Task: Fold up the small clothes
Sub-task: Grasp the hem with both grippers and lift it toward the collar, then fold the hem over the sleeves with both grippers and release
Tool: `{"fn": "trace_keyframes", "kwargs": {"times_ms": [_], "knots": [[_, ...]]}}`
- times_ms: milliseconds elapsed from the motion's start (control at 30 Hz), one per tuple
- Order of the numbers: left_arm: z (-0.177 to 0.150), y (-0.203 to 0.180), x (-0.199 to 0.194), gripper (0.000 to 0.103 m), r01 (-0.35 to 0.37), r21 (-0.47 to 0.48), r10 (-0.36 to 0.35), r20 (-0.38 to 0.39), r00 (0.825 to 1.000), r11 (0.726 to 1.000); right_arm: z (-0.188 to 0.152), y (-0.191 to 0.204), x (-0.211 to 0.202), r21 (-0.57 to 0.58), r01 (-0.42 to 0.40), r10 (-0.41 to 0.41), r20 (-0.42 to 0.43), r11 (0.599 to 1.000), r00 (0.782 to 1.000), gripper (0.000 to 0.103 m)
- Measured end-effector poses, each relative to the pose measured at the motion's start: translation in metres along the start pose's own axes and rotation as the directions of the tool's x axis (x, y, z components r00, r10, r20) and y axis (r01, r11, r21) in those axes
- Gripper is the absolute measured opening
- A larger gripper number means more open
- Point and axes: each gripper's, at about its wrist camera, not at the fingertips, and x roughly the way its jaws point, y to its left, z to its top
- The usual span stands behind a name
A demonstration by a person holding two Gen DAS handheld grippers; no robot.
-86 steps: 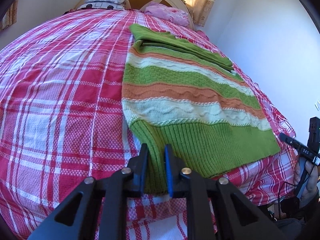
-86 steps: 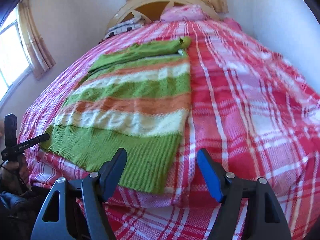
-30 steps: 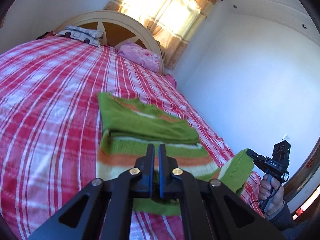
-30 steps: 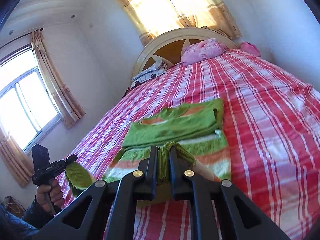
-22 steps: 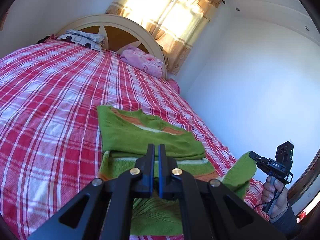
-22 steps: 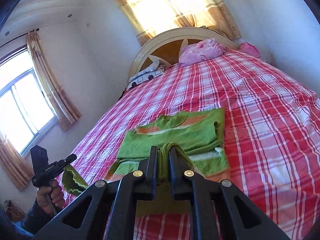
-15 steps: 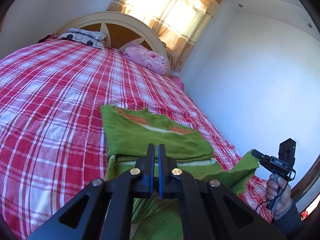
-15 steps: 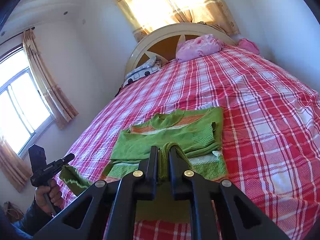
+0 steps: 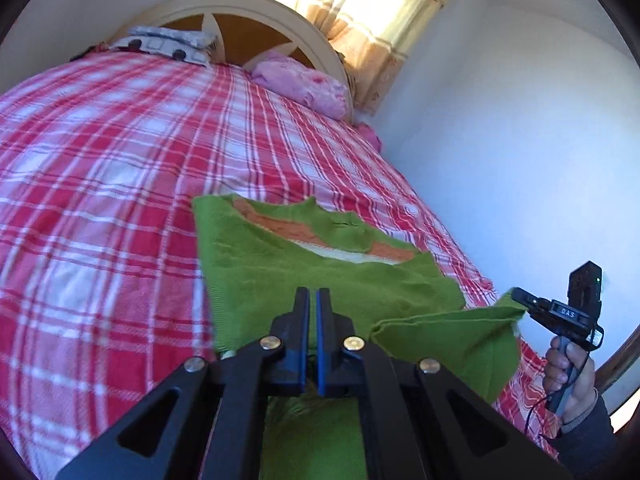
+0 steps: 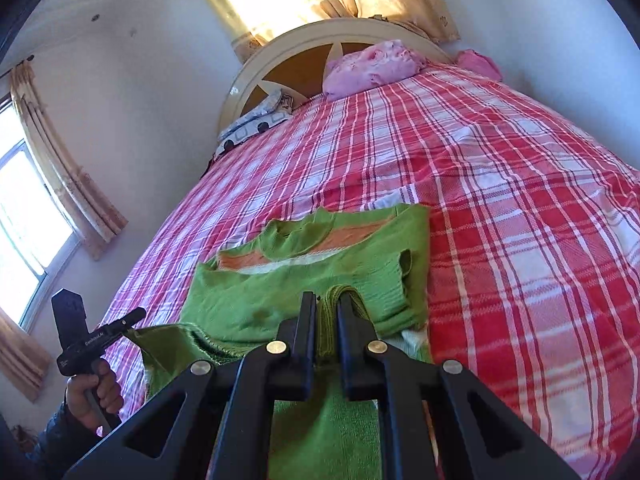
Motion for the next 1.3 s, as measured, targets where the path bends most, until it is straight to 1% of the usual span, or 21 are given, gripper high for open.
{"fn": "trace_keyframes", "kwargs": {"times_ms": [100,267,467,567,767,900,933,1000,1033,1067,1100,1133,1167,1200,1233,1300], "knots": [[0.007,0.0,0.007,0.003,0.007,-0.008,-0.007,-0.001,1.0,1.0,0.013,0.001,0.01,-0.007,0.003,-0.003,-0.003,1.0,1.0,0.009],[0.04,0.01,0.017,0.003,-0.007,-0.044,0.008,0.025,1.0,0.999,0.042,-0.004,0.032,-0.003,0.02,-0.02,-0.007,1.0,1.0,0.009],[0.086,0.01,0.045,0.003,-0.052,-0.004,0.052,0.042,0.998,0.999,0.075,-0.016,0.069,0.017,0.044,-0.043,-0.024,0.999,0.999,0.009],[0.099,0.012,0.066,0.003,-0.078,0.018,0.078,0.031,0.996,0.997,0.086,-0.022,0.089,0.019,0.061,-0.06,-0.041,0.998,0.997,0.009],[0.106,0.02,0.101,0.003,-0.109,0.022,0.109,0.0,0.994,0.994,0.099,-0.036,0.122,0.044,0.086,-0.083,-0.062,0.995,0.995,0.009],[0.101,0.03,0.117,0.003,-0.166,0.022,0.166,-0.013,0.986,0.986,0.099,-0.052,0.145,0.07,0.119,-0.112,-0.101,0.99,0.989,0.009],[0.1,0.036,0.119,0.003,-0.183,0.009,0.183,-0.014,0.983,0.983,0.097,-0.057,0.152,0.075,0.134,-0.125,-0.115,0.988,0.985,0.009],[0.099,0.049,0.122,0.003,-0.221,-0.026,0.221,-0.013,0.975,0.975,0.092,-0.068,0.165,0.098,0.131,-0.115,-0.155,0.986,0.981,0.009],[0.098,0.054,0.122,0.002,-0.245,-0.043,0.244,-0.011,0.97,0.969,0.089,-0.073,0.17,0.11,0.136,-0.116,-0.171,0.985,0.978,0.012],[0.098,0.061,0.121,0.002,-0.272,-0.066,0.272,-0.008,0.962,0.96,0.085,-0.079,0.173,0.12,0.159,-0.136,-0.18,0.98,0.974,0.016],[0.098,0.068,0.118,0.002,-0.285,-0.095,0.286,-0.004,0.958,0.954,0.083,-0.081,0.171,0.12,0.175,-0.153,-0.173,0.977,0.973,0.04],[0.098,0.074,0.115,0.002,-0.284,-0.124,0.286,-0.001,0.958,0.951,0.081,-0.083,0.17,0.12,0.179,-0.158,-0.167,0.976,0.973,0.07],[0.098,0.078,0.112,0.002,-0.282,-0.14,0.285,0.002,0.959,0.949,0.079,-0.084,0.164,0.125,0.176,-0.156,-0.156,0.976,0.975,0.078],[0.098,0.08,0.107,0.002,-0.275,-0.143,0.279,0.009,0.96,0.951,0.077,-0.085,0.157,0.129,0.166,-0.148,-0.137,0.978,0.98,0.08],[0.097,0.078,0.102,0.003,-0.251,-0.127,0.256,0.021,0.966,0.96,0.076,-0.085,0.15,0.123,0.162,-0.147,-0.125,0.979,0.981,0.08],[0.093,0.07,0.095,0.009,-0.205,-0.072,0.207,0.017,0.978,0.976,0.072,-0.082,0.133,0.089,0.182,-0.173,-0.098,0.979,0.98,0.08]]}}
